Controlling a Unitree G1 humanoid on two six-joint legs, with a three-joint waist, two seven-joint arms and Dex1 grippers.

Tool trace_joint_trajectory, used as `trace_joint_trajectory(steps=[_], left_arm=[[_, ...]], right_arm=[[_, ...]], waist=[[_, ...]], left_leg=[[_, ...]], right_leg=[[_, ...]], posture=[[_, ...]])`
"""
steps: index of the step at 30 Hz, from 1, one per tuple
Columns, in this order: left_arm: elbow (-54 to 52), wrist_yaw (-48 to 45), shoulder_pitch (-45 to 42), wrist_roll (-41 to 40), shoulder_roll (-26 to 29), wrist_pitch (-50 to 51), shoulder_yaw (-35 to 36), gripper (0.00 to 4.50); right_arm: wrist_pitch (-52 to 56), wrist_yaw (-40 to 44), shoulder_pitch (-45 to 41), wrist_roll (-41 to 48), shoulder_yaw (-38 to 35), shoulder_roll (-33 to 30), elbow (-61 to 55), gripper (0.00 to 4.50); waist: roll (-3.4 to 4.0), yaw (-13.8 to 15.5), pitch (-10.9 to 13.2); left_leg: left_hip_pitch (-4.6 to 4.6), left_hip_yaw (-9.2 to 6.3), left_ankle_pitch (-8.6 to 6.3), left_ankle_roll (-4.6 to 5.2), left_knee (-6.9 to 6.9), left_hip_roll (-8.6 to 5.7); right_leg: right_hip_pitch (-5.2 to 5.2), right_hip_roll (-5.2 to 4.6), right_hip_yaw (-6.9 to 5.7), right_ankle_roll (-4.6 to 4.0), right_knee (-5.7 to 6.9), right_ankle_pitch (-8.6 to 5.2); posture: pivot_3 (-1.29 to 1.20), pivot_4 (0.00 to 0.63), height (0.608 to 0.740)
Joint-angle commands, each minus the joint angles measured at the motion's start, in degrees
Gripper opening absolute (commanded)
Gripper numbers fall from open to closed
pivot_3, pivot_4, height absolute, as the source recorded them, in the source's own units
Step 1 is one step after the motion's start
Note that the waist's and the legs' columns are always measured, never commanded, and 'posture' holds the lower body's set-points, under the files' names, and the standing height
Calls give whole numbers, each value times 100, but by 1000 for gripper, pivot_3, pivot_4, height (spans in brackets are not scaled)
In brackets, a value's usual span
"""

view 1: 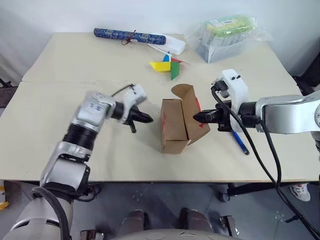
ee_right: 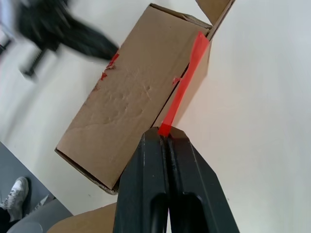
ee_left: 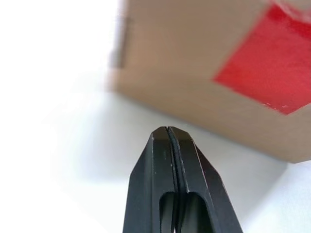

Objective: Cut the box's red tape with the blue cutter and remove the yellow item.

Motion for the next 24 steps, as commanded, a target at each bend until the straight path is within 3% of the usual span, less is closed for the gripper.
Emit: trace_joint_trajectory(steps=[1,7,13,24], left_arm=[[-48,-290,-378,-377,115,246,354,0],[-650,-550,-590,-959,-49,867,565,0],[-1461,-595,-343,-1202,-427,1197,171,0],[-963,-565,-138,-725,-506,477,-511,0]], right_arm=[[101,-40,-97,33,142,-109,50,12],[112,-38,-184,33,175,-120,56,12],[107,-41,-282,33,220,-127,62,12],[66,-86,-311,33,217,-128,16,12]], waist=[[-4,8,3],[-9,19,5],[-12,16,7],[-12,20,7]], left_leg=[[-1,1,0,0,0,-1],[-1,2,0,0,3,-2],[-2,3,1,-1,2,-2],[-1,5,2,-4,3,-1]], right_leg=[[0,0,1,0,-1,0],[2,-1,1,1,1,1],[2,0,1,1,0,1],[1,5,4,1,-1,1]], posture=[[0,150,740],[0,150,740],[0,150,740],[0,150,740]])
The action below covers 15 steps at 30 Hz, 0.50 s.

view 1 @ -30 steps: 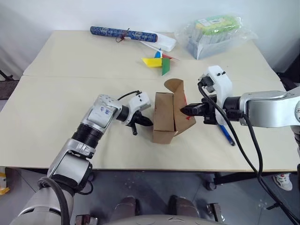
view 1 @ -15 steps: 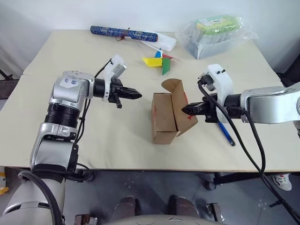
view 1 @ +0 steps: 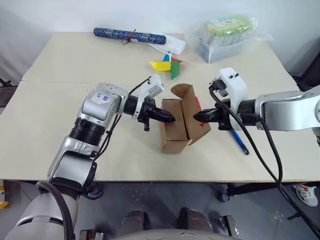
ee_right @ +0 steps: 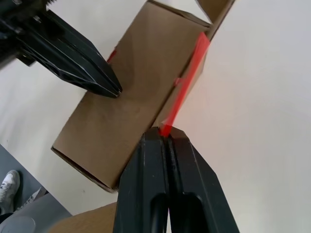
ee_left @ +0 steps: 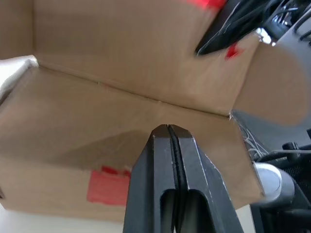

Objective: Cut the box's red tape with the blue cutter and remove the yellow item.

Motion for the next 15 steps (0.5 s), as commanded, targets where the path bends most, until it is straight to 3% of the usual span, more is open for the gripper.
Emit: trace_joint_trajectory(steps=[1,15], left_arm=[[144,-38,-61,154,27,-231,-108,0],[219,-218,297,831,570,-920,-763,0]], right_arm=[[30,-49,-75,12,8,-110,-42,12],[121,51,199,12,-32,-591,-191,12]], waist=[[0,24,0],[2,8,-2]], left_leg=[[0,-1,0,0,1,0],[18,-6,1,0,8,7]], right_leg=[[1,0,0,0,0,0],[16,-1,5,-3,3,1]], posture=[[0,150,740],[0,150,740]])
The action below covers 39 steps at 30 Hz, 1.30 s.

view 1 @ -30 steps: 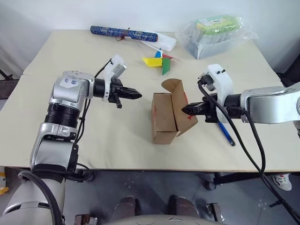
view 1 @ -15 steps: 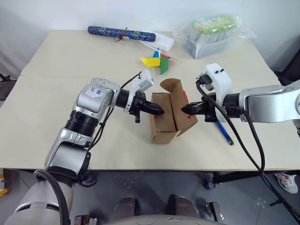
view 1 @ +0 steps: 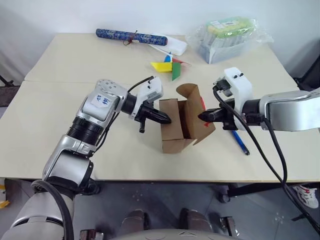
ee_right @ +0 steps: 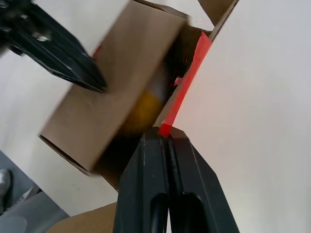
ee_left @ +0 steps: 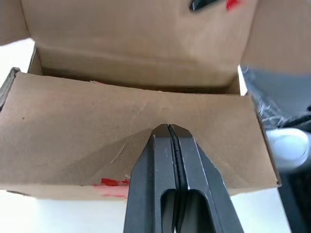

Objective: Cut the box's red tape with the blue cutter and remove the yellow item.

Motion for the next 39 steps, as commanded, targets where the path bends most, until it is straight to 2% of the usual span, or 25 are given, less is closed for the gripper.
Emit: trace_joint_trajectory(steps=[1,15,20,24,31,35,39], left_arm=[[19,77,365,499,313,130,-342,0],[-971,433,1045,341,843,854,-192,0],[-955,551,1114,416,739,912,-149,0],[-838,637,1054,434,555,892,-124,0],[-569,666,887,483,359,784,-114,0],[-436,643,824,519,321,701,-127,0],[-322,621,791,558,308,612,-133,0]], right_arm=[[80,61,164,24,-35,-259,-117,12],[32,44,748,24,2,-463,-64,12],[-11,18,950,-94,19,-329,37,12],[51,139,976,-357,-10,-184,69,12],[131,639,1096,-1386,-213,146,-96,12],[190,978,1222,-1868,-347,298,-212,897],[279,1153,1302,-2220,-525,412,-237,2333]], waist=[[2,-9,-1],[18,30,-9],[-13,55,15],[-11,36,16],[-11,25,16],[-11,28,16],[-11,22,16]], left_leg=[[1,-2,0,0,0,1],[13,-11,0,0,-3,2],[-25,-9,2,6,8,-10],[-30,-6,2,5,-2,-9],[-29,-3,2,4,-4,-9],[-29,-3,2,4,-3,-10],[-29,-2,2,4,-4,-13]], right_leg=[[0,0,1,-1,0,0],[8,-1,4,-2,-2,1],[-11,-8,-2,0,-4,2],[-13,-5,-16,3,-8,3],[-14,-3,-16,3,-8,3],[-14,-3,-15,3,-7,3],[-15,-3,-15,3,-7,3]], posture=[[0,150,740],[0,150,740],[0,150,740],[0,150,740],[0,150,740],[0,150,740],[0,150,740]])
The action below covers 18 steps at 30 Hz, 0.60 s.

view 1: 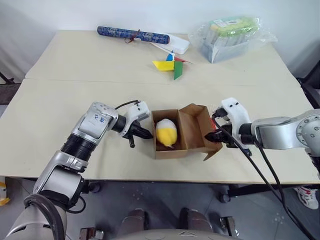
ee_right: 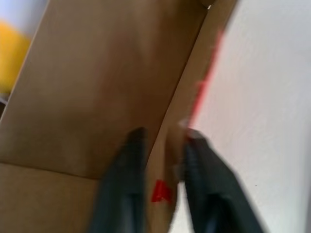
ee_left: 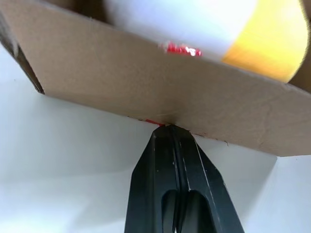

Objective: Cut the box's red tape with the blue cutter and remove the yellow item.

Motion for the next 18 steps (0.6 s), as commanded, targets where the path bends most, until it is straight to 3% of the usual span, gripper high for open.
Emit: trace_joint_trajectory(steps=[1,6,7,18], left_arm=[[30,-41,-144,48,-33,-149,38,0],[156,-51,-168,93,-62,-244,39,0],[170,-52,-169,96,-70,-252,39,0],[317,-84,-210,168,-137,-353,43,0]], right_arm=[[84,209,4,-249,-353,38,-194,2654],[197,603,76,-457,-679,-15,-425,4346],[225,725,128,-545,-739,-74,-495,4464],[103,2334,635,-2069,-1285,-627,-841,4464]], waist=[[0,-2,0],[0,0,0],[0,4,0],[0,8,0]], left_leg=[[0,0,0,0,0,-1],[0,-1,0,0,0,-3],[0,-1,0,0,0,-5],[3,-1,0,0,0,-24]], right_leg=[[0,0,0,0,1,0],[0,1,0,0,0,0],[0,1,0,0,0,0],[2,0,3,1,2,1]], posture=[[0,150,740],[0,150,740],[0,150,740],[0,150,740]])
